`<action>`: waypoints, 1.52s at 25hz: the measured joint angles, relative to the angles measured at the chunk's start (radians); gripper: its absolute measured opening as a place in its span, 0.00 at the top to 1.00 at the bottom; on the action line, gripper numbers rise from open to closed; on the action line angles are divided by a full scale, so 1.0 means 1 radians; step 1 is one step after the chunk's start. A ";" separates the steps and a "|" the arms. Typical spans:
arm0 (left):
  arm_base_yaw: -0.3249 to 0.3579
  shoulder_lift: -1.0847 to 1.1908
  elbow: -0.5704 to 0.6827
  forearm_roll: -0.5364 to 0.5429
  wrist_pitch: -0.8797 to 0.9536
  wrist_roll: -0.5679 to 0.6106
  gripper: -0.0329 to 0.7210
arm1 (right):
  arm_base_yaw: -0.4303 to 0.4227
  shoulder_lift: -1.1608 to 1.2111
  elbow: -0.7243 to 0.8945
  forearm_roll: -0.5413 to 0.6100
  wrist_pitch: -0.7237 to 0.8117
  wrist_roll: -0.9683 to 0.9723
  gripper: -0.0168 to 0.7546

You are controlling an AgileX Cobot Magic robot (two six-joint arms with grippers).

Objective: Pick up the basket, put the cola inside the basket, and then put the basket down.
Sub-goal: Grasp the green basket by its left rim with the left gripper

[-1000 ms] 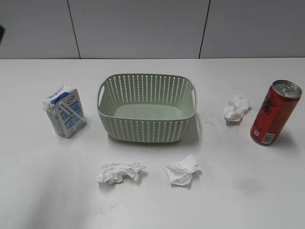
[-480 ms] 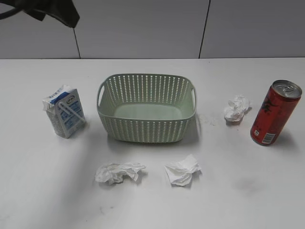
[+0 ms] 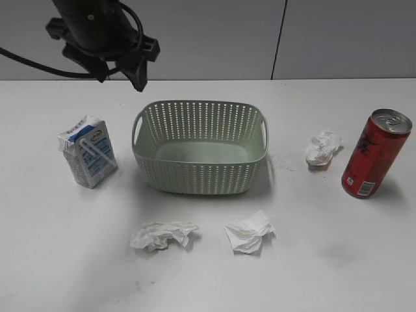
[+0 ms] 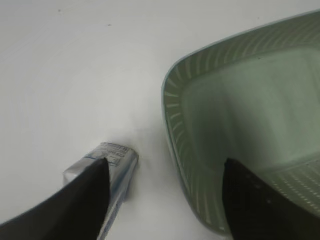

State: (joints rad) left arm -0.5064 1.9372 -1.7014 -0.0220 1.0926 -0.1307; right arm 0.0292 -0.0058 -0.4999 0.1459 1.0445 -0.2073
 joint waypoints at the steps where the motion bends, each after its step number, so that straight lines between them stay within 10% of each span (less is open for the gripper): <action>1: -0.001 0.022 0.000 0.000 0.000 -0.011 0.25 | 0.000 0.000 0.000 0.000 0.000 0.000 0.33; 26: -0.002 0.268 -0.002 -0.057 -0.072 -0.124 0.29 | 0.000 0.000 0.000 -0.002 0.000 0.010 0.33; 38: -0.002 0.269 -0.009 -0.113 -0.067 -0.135 0.95 | 0.000 0.000 0.000 -0.002 0.000 0.011 0.33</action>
State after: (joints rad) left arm -0.5083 2.2060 -1.7100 -0.1345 1.0260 -0.2658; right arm 0.0292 -0.0058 -0.4999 0.1435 1.0445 -0.1959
